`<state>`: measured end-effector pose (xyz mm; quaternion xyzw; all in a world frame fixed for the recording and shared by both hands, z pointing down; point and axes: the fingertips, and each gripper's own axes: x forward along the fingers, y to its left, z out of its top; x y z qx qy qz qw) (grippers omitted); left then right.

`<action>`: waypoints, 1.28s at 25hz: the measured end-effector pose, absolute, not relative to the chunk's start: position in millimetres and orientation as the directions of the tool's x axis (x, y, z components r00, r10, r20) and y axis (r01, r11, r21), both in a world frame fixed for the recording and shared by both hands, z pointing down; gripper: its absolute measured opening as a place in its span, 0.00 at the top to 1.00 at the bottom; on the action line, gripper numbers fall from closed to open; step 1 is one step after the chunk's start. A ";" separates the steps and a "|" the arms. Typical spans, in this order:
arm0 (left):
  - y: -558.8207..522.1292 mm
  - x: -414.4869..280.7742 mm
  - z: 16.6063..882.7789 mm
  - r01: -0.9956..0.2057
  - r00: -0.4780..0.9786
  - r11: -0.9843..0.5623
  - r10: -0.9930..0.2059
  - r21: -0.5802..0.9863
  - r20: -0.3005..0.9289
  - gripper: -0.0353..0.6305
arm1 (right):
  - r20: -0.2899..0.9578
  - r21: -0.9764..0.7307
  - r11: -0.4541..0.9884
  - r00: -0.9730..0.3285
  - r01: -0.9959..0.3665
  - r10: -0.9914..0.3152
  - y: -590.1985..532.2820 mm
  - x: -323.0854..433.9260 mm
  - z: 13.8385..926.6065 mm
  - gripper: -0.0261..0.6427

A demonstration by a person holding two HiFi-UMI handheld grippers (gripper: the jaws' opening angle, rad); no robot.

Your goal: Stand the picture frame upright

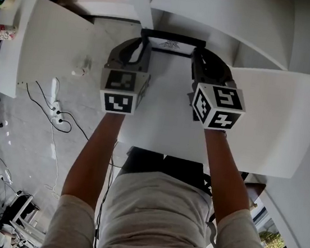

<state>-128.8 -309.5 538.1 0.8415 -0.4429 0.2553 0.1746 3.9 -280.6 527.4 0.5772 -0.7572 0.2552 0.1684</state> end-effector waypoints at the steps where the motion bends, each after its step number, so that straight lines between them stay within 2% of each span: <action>1: -309.5 -128.7 538.1 -0.834 0.478 -0.548 -0.656 0.067 0.584 0.84 | 0.550 -0.192 0.202 -0.276 -0.960 -0.788 -280.6 4.0 527.7 0.86; 10: -309.1 -128.9 537.6 -0.826 0.482 -0.561 -0.652 0.055 0.585 0.83 | 0.547 -0.188 0.198 -0.270 -0.962 -0.792 -281.5 4.1 527.9 0.86; 22: -304.5 -129.6 531.4 -0.832 0.477 -0.552 -0.662 0.055 0.578 0.78 | 0.544 -0.189 0.213 -0.282 -0.959 -0.790 -278.8 3.4 526.2 0.85; 32: -290.9 -132.0 514.6 -0.847 0.464 -0.527 -0.681 0.060 0.566 0.78 | 0.551 -0.207 0.268 -0.339 -0.941 -0.762 -259.7 -4.3 521.4 0.85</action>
